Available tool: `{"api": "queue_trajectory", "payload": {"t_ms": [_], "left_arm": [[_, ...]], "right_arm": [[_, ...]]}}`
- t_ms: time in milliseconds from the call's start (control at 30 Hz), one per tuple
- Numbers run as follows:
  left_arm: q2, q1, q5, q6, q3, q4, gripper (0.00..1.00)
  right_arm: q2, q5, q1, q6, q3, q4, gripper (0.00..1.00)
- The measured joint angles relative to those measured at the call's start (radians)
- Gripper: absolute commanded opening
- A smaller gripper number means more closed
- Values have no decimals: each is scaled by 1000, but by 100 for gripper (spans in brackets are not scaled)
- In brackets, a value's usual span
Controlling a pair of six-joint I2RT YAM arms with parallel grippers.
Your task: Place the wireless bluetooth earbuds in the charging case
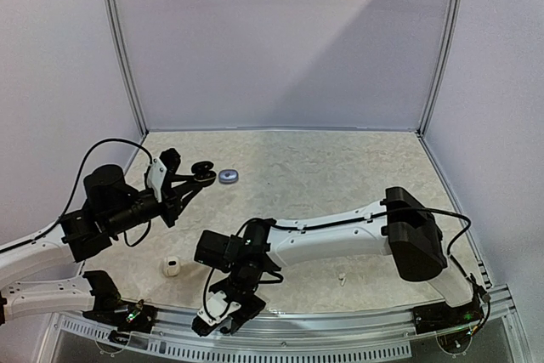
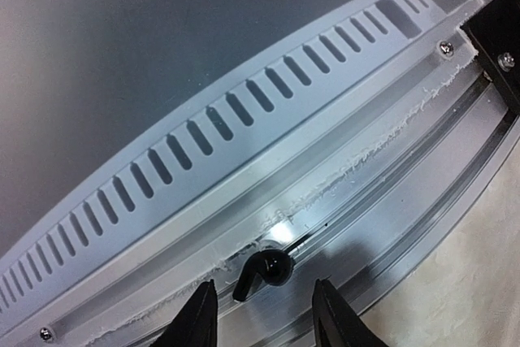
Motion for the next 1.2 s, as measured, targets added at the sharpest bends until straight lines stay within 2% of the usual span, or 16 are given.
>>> {"api": "queue_trajectory", "payload": {"t_ms": [400, 867, 1200], "left_arm": [[11, 0, 6, 0, -3, 4, 0], [31, 0, 7, -1, -3, 8, 0], [39, 0, 16, -1, -3, 8, 0]], "right_arm": [[79, 10, 5, -121, 83, -38, 34], [80, 27, 16, -189, 84, -39, 37], [86, 2, 16, -209, 86, -24, 25]]}}
